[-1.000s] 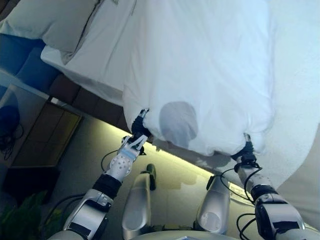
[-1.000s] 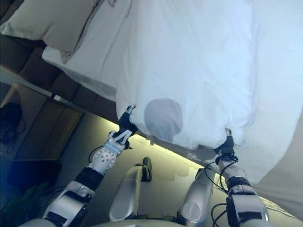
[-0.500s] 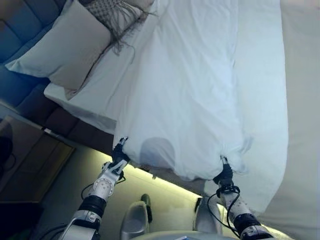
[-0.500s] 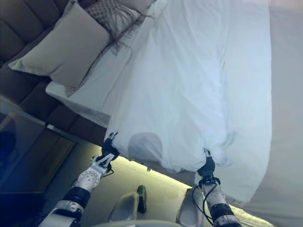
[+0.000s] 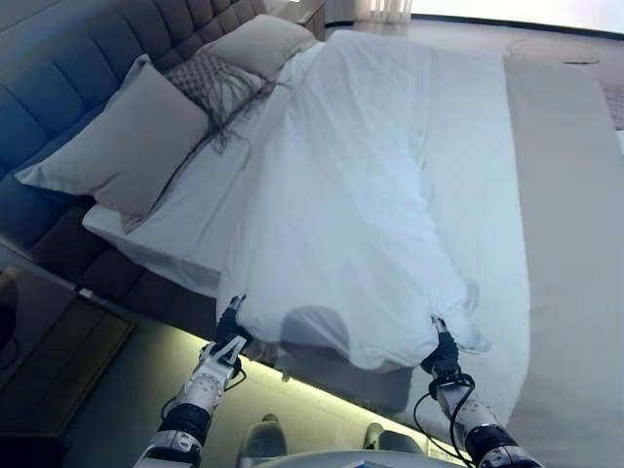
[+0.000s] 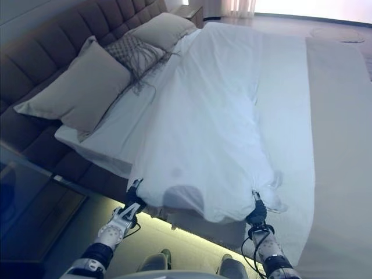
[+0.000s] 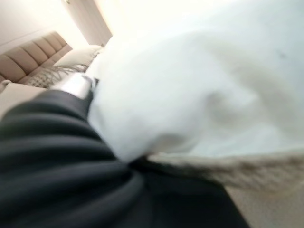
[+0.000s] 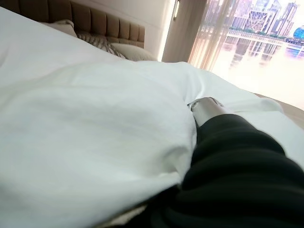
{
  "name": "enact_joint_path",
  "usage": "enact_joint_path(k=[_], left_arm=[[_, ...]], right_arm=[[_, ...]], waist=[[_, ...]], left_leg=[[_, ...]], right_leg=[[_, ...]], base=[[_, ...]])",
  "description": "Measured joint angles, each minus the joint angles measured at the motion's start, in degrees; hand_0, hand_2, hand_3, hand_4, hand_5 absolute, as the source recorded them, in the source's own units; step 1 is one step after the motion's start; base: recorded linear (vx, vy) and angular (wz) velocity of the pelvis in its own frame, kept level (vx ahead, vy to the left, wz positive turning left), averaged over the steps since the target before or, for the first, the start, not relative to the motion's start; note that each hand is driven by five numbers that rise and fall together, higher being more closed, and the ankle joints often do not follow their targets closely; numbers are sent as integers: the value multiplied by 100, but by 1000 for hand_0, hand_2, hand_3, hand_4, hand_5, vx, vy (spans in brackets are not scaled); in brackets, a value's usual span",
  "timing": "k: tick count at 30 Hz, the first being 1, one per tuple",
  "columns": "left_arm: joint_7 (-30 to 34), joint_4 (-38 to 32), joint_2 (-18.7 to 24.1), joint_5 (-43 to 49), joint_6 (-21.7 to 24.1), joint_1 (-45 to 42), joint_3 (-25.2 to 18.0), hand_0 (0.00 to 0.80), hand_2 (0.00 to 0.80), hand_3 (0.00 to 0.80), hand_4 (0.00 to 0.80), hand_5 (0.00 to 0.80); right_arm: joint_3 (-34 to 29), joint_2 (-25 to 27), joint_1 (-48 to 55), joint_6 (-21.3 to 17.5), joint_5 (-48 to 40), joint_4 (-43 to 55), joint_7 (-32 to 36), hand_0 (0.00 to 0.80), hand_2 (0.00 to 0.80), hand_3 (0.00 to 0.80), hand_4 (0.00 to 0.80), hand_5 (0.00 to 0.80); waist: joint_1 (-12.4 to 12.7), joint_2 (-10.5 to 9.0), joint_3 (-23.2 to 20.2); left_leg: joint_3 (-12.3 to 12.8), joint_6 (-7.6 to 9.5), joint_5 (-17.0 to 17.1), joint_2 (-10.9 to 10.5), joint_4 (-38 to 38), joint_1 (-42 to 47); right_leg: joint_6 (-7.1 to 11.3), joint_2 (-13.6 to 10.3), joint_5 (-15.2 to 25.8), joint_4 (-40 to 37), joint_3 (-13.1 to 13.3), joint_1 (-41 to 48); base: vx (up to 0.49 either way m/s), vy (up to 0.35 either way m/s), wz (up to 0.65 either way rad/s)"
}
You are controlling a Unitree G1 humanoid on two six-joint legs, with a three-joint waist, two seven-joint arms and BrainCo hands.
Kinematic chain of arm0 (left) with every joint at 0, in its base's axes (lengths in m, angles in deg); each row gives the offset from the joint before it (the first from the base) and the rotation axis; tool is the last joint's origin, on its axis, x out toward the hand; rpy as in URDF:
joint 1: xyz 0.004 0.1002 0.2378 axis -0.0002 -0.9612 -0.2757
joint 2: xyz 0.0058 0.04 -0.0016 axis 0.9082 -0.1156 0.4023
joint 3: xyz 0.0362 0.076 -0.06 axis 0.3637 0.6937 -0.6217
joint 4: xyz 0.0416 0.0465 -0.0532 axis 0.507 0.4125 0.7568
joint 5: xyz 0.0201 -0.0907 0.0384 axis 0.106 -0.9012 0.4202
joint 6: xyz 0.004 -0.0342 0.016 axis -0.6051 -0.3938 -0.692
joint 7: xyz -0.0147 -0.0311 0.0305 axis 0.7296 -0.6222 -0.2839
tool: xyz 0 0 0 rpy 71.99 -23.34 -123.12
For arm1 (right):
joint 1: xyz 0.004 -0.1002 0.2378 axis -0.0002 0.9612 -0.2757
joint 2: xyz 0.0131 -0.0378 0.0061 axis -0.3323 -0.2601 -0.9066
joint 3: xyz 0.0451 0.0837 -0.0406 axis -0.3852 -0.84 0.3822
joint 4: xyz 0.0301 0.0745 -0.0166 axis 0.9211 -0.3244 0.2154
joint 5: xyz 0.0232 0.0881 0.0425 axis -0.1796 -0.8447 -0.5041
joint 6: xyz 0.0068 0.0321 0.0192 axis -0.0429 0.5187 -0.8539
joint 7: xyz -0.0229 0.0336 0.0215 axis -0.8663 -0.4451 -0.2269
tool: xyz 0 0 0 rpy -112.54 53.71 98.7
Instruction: Make the bed neatly
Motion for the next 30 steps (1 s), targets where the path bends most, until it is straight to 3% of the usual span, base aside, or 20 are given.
enact_joint_path(k=[3,5,7,8,9,10,11,15,17,18,20,21,22,24,25,27,30], left_arm=[[53,0,-107,-99,-59,-35,1,800,800,800,800,800],[58,0,-206,-165,-150,-90,45,800,800,800,800,800],[113,-13,-310,-164,-239,-117,165,800,800,800,800,800],[133,-7,-316,-157,-281,-121,173,800,800,800,800,800],[131,-22,-255,-151,-312,-151,168,800,800,800,800,800],[128,-26,-150,-131,-380,-158,172,800,800,800,800,800],[125,-32,-51,-77,-419,-158,170,800,800,800,800,800],[123,-59,190,311,-664,-33,165,800,800,800,800,800],[118,-63,193,425,-770,-51,165,800,800,800,800,800],[113,-59,174,486,-775,-48,163,800,800,800,800,800],[112,-48,158,529,-760,-59,135,800,800,800,800,800],[112,-39,167,529,-746,-67,58,800,800,800,800,800],[114,-36,188,528,-737,-85,-28,800,800,800,800,800],[112,-33,217,525,-628,-149,-109,800,800,800,800,800],[87,-20,182,527,-625,-193,-137,800,800,800,800,800],[41,-37,63,517,-609,-221,-47,800,800,800,800,800],[54,-31,-77,452,-396,-98,-17,800,800,800,800,800]], right_arm=[[-176,4,70,22,137,2,-72,800,800,800,800,800],[-255,68,117,51,272,48,-116,800,800,800,800,800],[-324,273,161,90,364,75,-117,800,800,800,800,800],[-379,261,181,89,389,64,-129,800,800,800,800,800],[-366,153,249,107,389,63,-151,800,800,800,800,800],[-361,18,293,124,388,49,-164,800,800,800,800,800],[-364,-102,321,131,383,45,-168,800,800,800,800,800],[-507,-383,345,96,273,64,-154,800,800,800,800,800],[-508,-390,280,74,116,99,-154,800,800,800,800,800],[-513,-416,307,65,65,132,-164,800,800,800,800,800],[-511,-363,429,27,35,258,-171,800,800,800,800,800],[-478,-386,437,28,34,241,-168,800,800,800,800,800],[-391,-397,444,42,34,220,-163,800,800,800,800,800],[-343,-426,455,106,38,214,-59,800,800,800,800,800],[-337,-401,434,106,37,196,2,800,800,800,800,800],[-298,-319,460,60,28,192,9,800,800,800,800,800],[-41,-174,216,-115,30,194,2,800,800,800,800,800]], waist=[[-103,82,-36],[-165,215,-70],[-209,438,-66],[-289,404,-41],[-267,161,-22],[-258,-2,1],[-217,-75,-7],[-104,-113,8],[-109,-21,7],[-142,-19,12],[-128,38,-26],[-131,28,-31],[-126,47,-33],[-88,-19,-66],[-108,-26,-73],[-107,6,-60],[-52,-16,-46]], left_leg=[[-20,0,2,509,-425,144],[-34,-3,1,594,-817,368],[-32,96,64,420,-1118,631],[25,-542,-150,238,-1170,696],[107,-355,-200,-126,-1178,763],[190,-240,-259,-381,-1091,782],[207,-147,-347,-558,-1003,787],[218,69,-596,-921,-746,760],[359,155,-646,-942,-744,786],[386,229,-695,-1018,-734,762],[483,310,-709,-952,-838,806],[490,345,-682,-866,-893,811],[488,285,-598,-701,-935,827],[473,159,-489,-493,-1005,813],[414,131,-468,-461,-957,758],[318,303,-306,-446,-900,718],[322,169,-210,-405,49,-111]], right_leg=[[161,-105,-86,185,-9,-32],[401,-300,-145,349,27,-49],[741,-508,-221,605,108,-113],[968,-786,-258,688,174,-117],[1005,-1147,-233,653,281,-113],[1112,-1406,-90,499,352,-5],[1106,-1560,101,326,334,69],[1137,-1858,552,47,132,220],[987,-1918,837,157,44,43],[899,-1880,1020,148,33,21],[891,-1790,1394,216,24,-136],[1026,-1645,1138,476,6,-257],[1047,-1290,544,1006,11,-414],[795,-458,-298,1053,-177,-428],[365,-216,-269,529,-270,-140],[293,-70,-123,138,-280,127],[184,-6,153,-267,-295,20]], base=[[92,502,11],[135,587,8],[135,593,6],[119,487,8],[109,394,6],[98,310,-13],[69,242,-9],[-6,286,-9],[-54,328,-32],[-47,307,-32],[-18,141,-25],[-5,42,-18],[-2,-27,-14],[-14,-74,-5],[-91,-80,27],[-229,-45,31],[-412,-46,4]])
